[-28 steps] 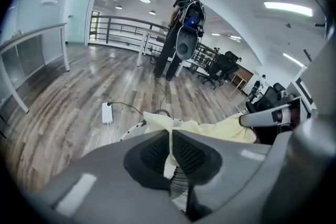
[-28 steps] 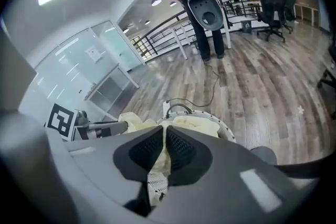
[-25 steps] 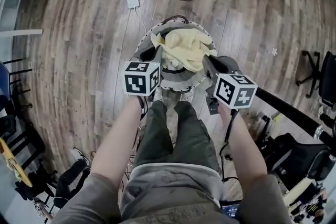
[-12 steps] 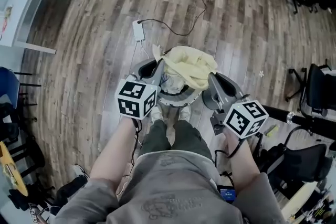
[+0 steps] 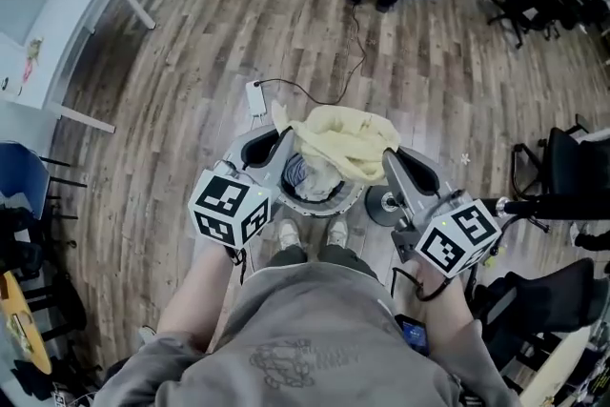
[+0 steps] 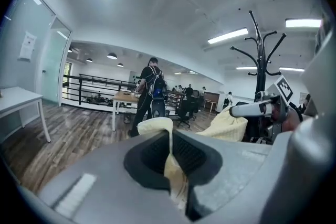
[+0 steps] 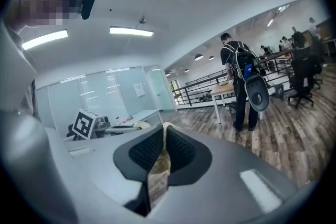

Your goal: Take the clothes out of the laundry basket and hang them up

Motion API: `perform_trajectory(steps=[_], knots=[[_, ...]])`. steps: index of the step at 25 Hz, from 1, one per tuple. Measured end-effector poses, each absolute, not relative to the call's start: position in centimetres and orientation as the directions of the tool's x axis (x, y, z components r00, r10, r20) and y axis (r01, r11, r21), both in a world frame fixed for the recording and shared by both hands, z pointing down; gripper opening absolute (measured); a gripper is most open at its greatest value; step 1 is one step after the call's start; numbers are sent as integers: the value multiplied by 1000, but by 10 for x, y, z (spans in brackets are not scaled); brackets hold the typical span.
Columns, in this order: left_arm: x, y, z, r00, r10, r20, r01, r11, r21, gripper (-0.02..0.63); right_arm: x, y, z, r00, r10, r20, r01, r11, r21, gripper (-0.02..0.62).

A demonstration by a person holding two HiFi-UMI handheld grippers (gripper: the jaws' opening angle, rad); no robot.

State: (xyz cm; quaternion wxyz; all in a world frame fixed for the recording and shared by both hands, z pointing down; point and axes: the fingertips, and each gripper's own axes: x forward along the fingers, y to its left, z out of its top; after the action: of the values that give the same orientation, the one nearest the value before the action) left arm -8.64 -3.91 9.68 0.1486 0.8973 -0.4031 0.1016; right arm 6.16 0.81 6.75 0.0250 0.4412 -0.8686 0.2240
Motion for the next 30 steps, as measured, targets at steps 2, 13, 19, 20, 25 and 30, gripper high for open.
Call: perform_trajectory(steps=[2, 13, 19, 20, 25, 30], knots=[[-86, -31, 83, 663, -689, 292, -746, -643, 175, 12, 61, 15, 58, -614, -753, 237, -777, 522, -352, 46], [-78, -10, 48, 725, -639, 256, -681, -720, 133, 12, 61, 53, 33, -596, -777, 204, -786, 512, -346, 46], [-54, -10, 26, 783, -587, 206, -616, -778, 123, 13, 87, 62, 15, -523, -837, 160, -822, 446, -353, 46], [-46, -9, 20, 798, -570, 193, -596, -793, 122, 14, 94, 65, 9, -500, -854, 143, -833, 428, -350, 46], [10, -7, -13, 873, -470, 128, -484, -868, 114, 14, 141, 84, -28, -357, -932, 67, -895, 321, -308, 44], [76, 1, -49, 936, -350, 41, -353, -932, 87, 14, 204, 108, -65, -178, -984, -11, -949, 174, -264, 44]])
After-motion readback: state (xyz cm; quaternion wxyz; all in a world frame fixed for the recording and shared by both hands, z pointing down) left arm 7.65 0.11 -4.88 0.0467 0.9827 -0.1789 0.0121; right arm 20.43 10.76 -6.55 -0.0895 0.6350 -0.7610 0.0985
